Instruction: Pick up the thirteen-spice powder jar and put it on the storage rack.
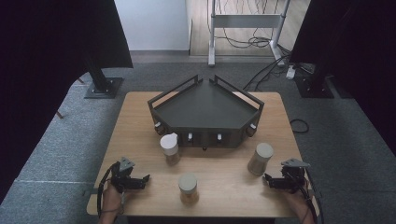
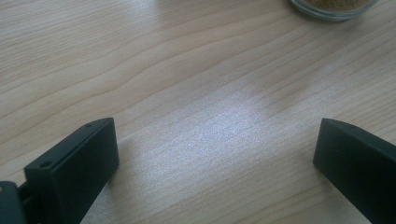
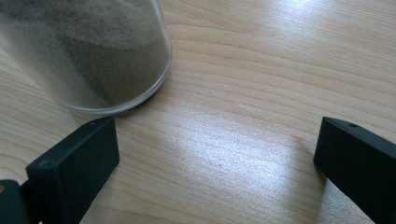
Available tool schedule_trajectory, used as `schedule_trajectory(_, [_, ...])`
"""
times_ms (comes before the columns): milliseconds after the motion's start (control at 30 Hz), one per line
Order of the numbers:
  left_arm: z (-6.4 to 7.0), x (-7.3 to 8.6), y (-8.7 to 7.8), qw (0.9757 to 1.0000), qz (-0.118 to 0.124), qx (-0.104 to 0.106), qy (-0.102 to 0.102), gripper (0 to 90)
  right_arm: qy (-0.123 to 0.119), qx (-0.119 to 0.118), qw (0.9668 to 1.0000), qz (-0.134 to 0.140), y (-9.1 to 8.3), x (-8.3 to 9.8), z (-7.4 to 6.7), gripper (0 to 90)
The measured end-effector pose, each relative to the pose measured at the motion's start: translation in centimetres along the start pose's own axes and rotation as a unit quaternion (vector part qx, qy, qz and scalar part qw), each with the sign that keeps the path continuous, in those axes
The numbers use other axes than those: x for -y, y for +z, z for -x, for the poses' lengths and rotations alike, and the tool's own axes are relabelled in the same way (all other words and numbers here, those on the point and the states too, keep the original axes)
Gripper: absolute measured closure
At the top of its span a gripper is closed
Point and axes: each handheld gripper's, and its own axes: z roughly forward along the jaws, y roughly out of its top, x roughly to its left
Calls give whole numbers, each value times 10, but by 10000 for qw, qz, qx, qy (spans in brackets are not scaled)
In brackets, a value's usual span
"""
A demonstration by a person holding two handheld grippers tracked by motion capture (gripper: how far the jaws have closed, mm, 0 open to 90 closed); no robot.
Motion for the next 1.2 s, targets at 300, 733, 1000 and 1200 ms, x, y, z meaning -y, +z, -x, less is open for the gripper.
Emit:
schedule_trajectory(300, [5, 0, 0, 9998, 97, -141, 42, 45, 0, 0, 10000, -1, 0, 0, 0, 0])
schedule_trajectory(733, [1, 13, -15, 9951, 975, 151, -14, 51, 0, 2, 10000, -1, 0, 0, 0, 0])
schedule_trajectory(1000, [1, 13, -16, 9937, 1082, 293, 78, 58, 3, 4, 10000, -1, -1, 1, -1, 0])
schedule_trajectory(1200, [1, 12, -16, 9904, 1274, 491, 209, 62, 2, 7, 10000, 1, -1, 1, -1, 0])
